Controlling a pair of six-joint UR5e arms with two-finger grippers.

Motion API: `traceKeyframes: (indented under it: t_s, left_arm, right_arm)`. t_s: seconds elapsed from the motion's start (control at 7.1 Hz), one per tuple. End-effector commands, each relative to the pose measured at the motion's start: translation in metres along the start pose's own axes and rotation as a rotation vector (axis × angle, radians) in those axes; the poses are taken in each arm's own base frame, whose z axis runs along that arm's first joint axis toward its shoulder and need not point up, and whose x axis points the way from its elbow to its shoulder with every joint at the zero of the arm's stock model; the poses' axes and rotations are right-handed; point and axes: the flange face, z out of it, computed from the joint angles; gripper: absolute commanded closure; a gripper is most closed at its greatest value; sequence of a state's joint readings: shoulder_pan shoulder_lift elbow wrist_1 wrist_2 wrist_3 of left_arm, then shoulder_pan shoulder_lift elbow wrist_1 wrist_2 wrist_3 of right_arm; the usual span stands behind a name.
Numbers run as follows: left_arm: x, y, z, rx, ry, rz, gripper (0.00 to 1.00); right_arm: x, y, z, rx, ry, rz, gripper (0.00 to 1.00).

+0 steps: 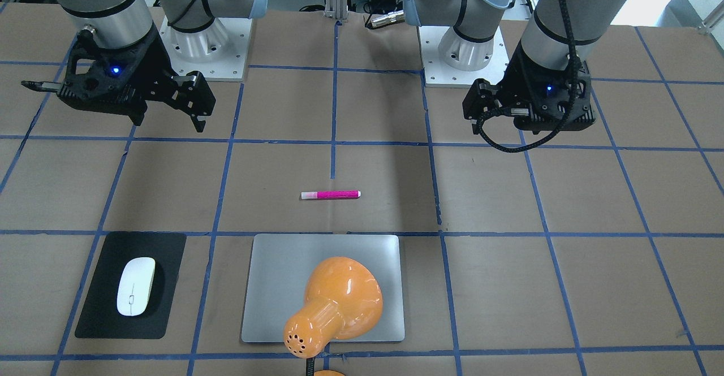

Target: Place pen and mouse around notebook

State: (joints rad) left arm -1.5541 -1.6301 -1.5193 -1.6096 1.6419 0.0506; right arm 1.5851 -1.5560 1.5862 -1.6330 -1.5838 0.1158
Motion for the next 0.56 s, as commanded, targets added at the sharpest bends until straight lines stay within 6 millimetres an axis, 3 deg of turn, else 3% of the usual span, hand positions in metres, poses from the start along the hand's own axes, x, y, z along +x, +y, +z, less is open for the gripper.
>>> traceKeyframes:
  t_s: [0.0, 0.14, 0.28, 0.42]
  left_arm:
    - [-0.003, -0.003, -0.018, 0.055, 0.034, 0.0, 0.0]
    - [-0.015, -0.001, -0.027, 0.075, 0.067, -0.035, 0.0]
    - [-0.014, 0.003, -0.035, 0.086, 0.07, -0.119, 0.0]
    - [-0.014, 0.003, -0.027, 0.069, 0.064, -0.153, 0.0]
  right_arm:
    - [0.0, 0.0, -0.001, 0.0, 0.001, 0.0, 0.0]
    - [0.0, 0.001, -0.001, 0.002, 0.001, 0.001, 0.0]
    - [0.0, 0.0, 0.0, 0.0, 0.001, 0.0, 0.0]
    - [0.0, 0.0, 0.0, 0.0, 0.001, 0.0, 0.0]
